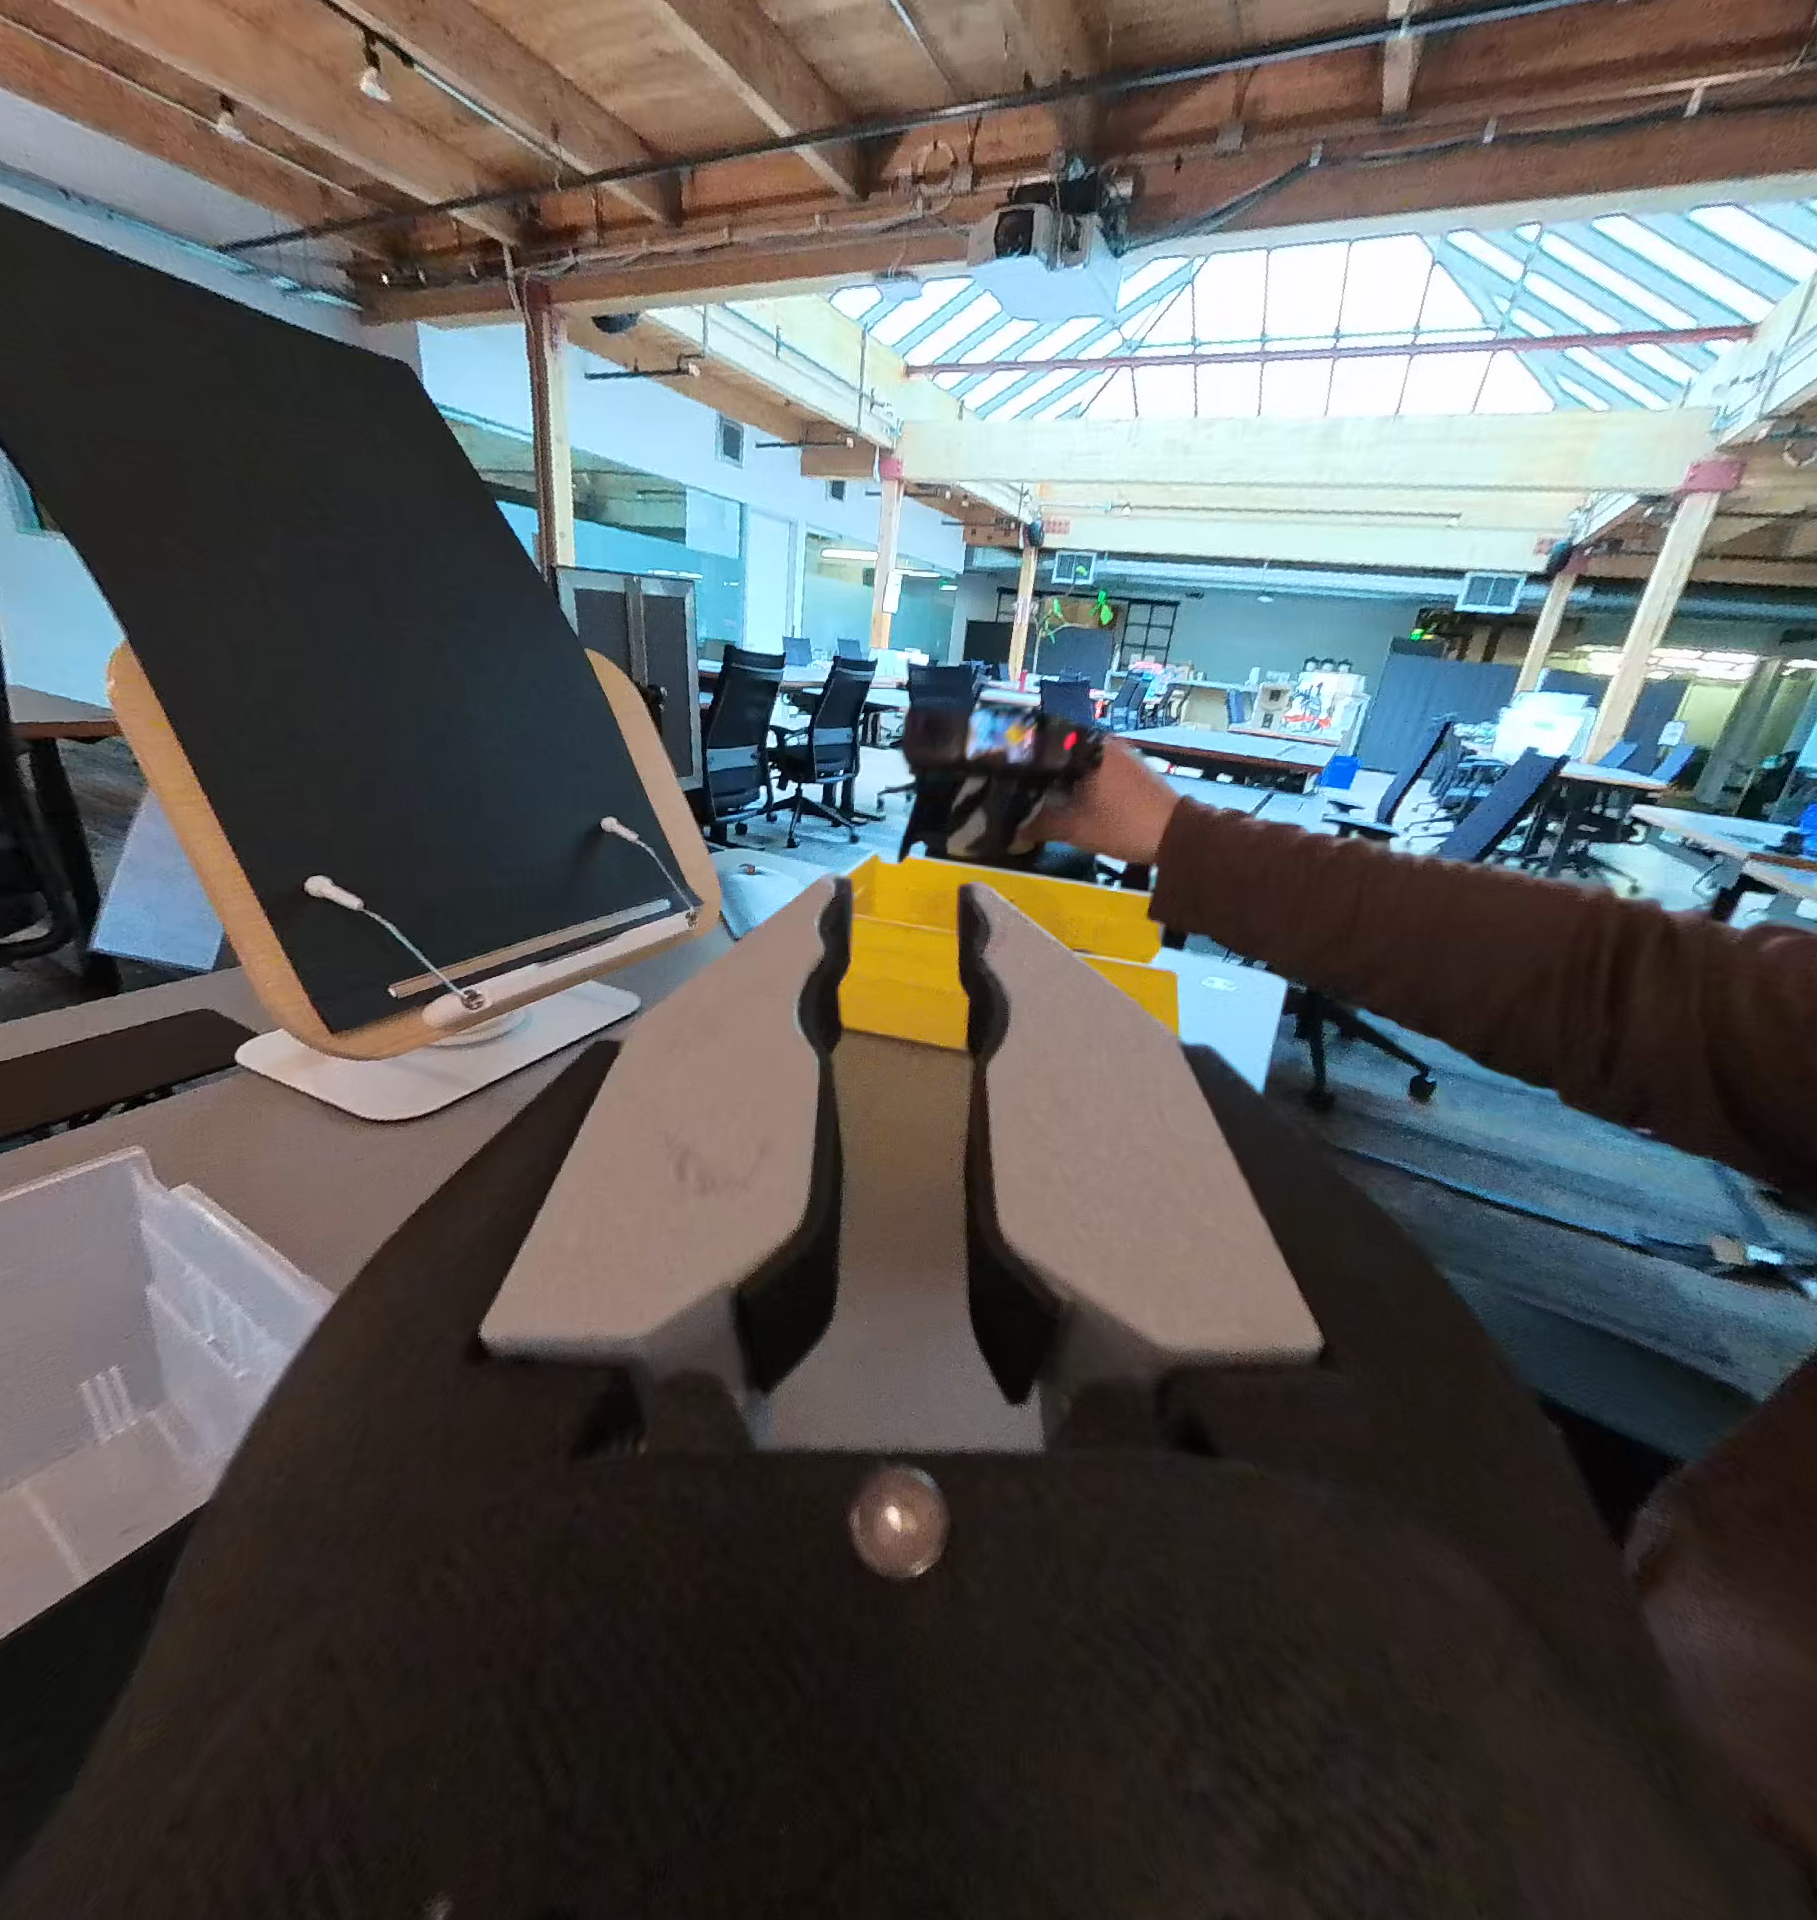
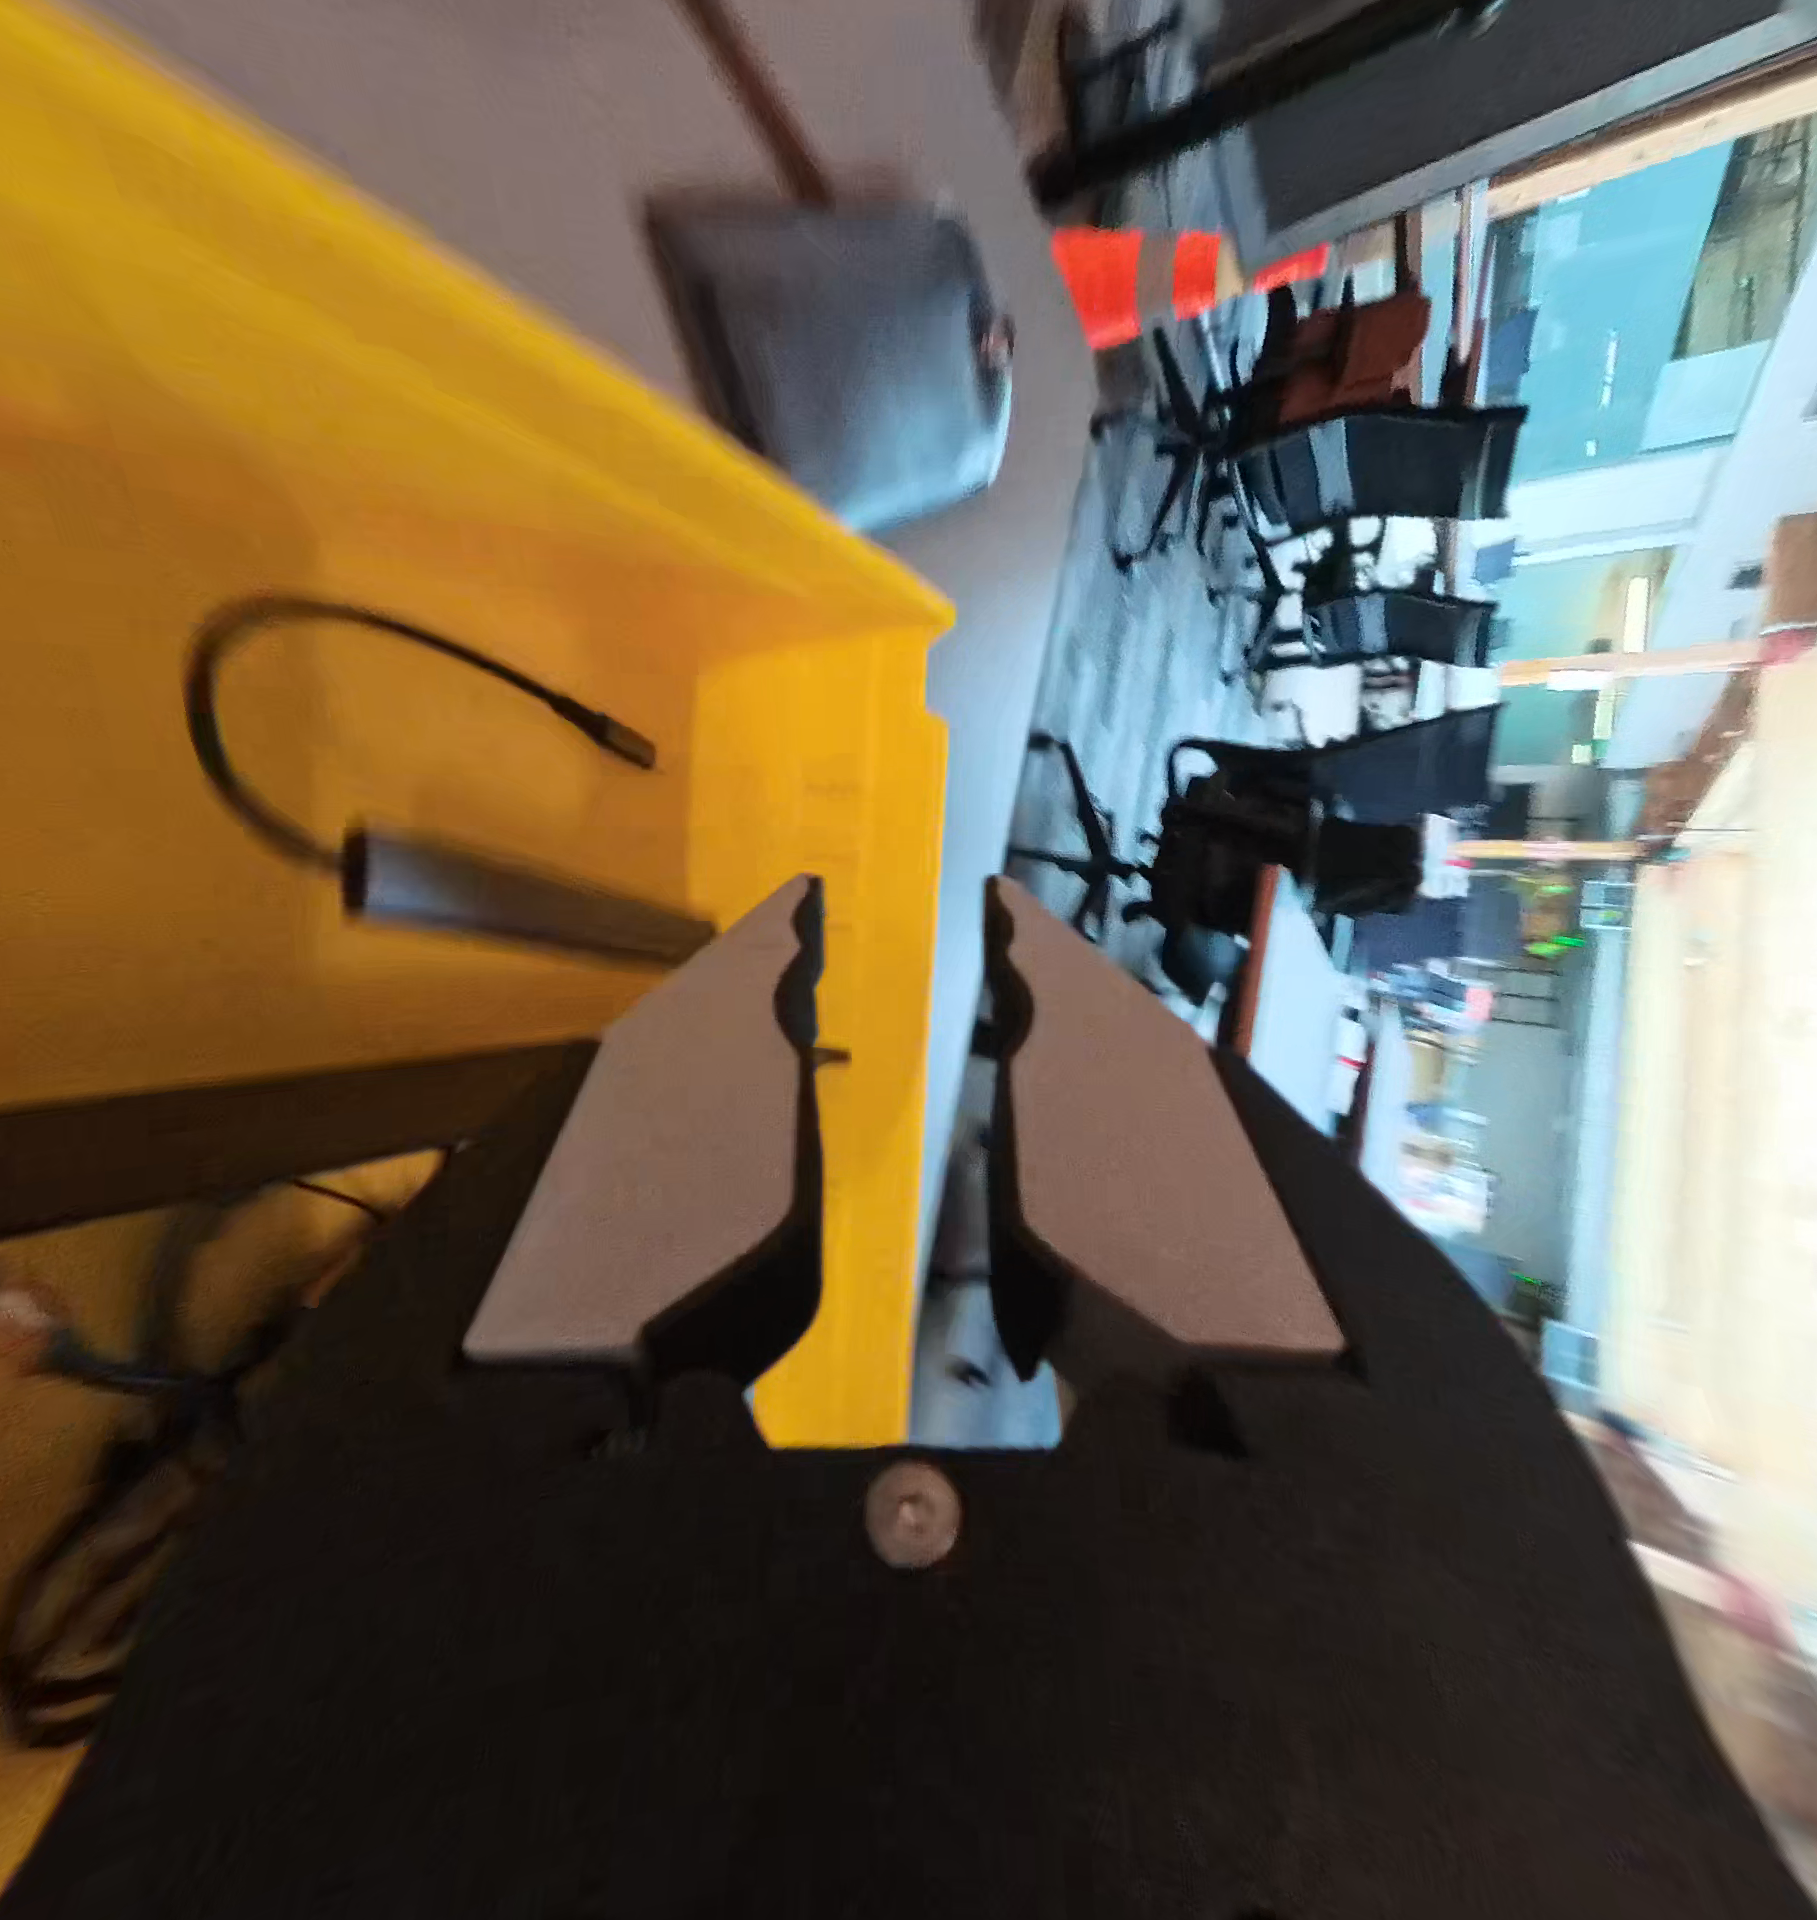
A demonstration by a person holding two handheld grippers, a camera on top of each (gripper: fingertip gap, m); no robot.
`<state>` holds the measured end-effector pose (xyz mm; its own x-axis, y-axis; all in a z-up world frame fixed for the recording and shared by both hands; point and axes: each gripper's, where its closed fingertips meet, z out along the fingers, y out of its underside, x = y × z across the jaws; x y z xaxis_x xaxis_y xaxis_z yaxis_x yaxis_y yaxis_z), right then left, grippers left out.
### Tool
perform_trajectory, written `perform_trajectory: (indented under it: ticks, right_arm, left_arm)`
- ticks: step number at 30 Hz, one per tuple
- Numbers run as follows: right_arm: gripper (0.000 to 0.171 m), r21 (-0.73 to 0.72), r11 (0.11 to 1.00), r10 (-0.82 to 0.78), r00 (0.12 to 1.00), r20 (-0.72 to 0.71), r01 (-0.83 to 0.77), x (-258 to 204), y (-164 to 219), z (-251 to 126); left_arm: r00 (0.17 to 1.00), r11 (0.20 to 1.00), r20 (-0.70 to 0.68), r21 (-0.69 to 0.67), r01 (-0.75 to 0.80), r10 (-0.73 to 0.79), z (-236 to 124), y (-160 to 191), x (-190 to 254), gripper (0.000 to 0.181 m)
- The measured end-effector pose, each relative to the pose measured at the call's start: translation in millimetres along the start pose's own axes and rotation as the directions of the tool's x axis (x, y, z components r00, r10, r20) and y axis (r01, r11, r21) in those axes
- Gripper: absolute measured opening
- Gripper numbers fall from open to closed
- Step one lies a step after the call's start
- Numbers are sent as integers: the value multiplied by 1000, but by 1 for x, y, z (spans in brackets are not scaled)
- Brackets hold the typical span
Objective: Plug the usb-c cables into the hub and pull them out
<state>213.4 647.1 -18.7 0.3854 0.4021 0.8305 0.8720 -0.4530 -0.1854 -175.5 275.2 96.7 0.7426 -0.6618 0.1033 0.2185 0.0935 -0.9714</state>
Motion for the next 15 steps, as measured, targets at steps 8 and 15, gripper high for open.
perform_trajectory:
  ticks: [8, 15]
  right_arm:
    - [60, 513, 684, 47, 733, 678, -519, -101, -134, -195]
    - [28, 606, 638, -142, 700, 699, -476, -241, -194, -194]
  left_arm:
    - [981, 999, 194, -33, -20, 26, -16, 2, -47, 28]
    - [752, 982, 634, -161, -99, 180, -105, -11, -120, 41]
